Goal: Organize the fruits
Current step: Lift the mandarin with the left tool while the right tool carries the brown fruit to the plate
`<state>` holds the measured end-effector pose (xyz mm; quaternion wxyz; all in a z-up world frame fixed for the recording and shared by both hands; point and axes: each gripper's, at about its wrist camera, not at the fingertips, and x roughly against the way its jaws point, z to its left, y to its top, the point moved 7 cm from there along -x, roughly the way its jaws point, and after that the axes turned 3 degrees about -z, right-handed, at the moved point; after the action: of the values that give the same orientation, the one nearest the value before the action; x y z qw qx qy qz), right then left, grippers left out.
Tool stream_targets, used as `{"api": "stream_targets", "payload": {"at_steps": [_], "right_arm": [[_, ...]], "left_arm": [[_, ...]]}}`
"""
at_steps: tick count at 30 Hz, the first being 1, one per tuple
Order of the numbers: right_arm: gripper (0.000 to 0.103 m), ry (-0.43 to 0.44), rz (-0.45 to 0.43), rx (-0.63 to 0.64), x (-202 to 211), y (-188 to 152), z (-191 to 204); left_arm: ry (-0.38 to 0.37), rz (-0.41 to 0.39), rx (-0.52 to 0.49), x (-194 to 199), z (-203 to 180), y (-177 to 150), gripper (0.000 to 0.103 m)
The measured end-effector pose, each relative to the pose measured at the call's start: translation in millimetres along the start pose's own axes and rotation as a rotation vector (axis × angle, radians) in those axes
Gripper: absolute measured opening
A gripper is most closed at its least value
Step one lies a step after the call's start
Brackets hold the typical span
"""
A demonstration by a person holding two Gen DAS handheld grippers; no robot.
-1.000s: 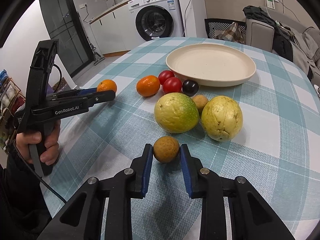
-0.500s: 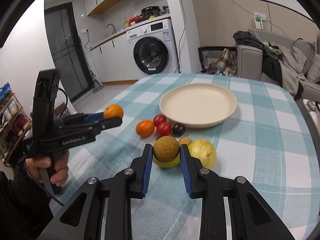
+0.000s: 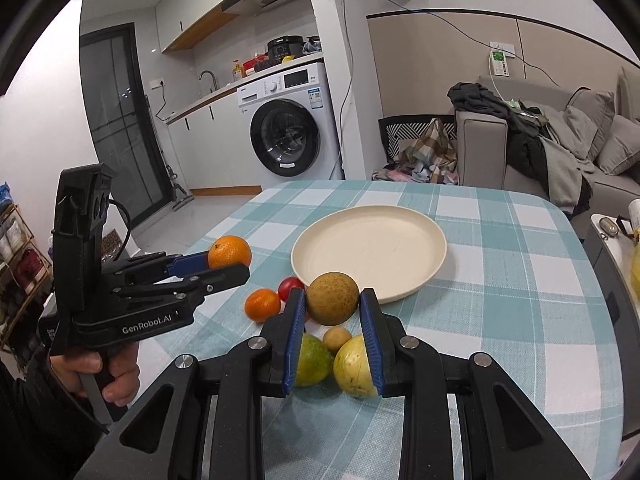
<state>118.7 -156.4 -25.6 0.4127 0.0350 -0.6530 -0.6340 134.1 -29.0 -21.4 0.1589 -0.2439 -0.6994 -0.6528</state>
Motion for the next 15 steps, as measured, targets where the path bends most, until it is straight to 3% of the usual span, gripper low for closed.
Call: {"api": "stream_targets", "payload": {"at_steps": [15], "right_arm": [[0.029, -0.028, -0.014, -0.032, -23, 15, -21]], "left_arm": [[0.0, 0.007, -0.01, -37, -4, 12, 0.036]]}}
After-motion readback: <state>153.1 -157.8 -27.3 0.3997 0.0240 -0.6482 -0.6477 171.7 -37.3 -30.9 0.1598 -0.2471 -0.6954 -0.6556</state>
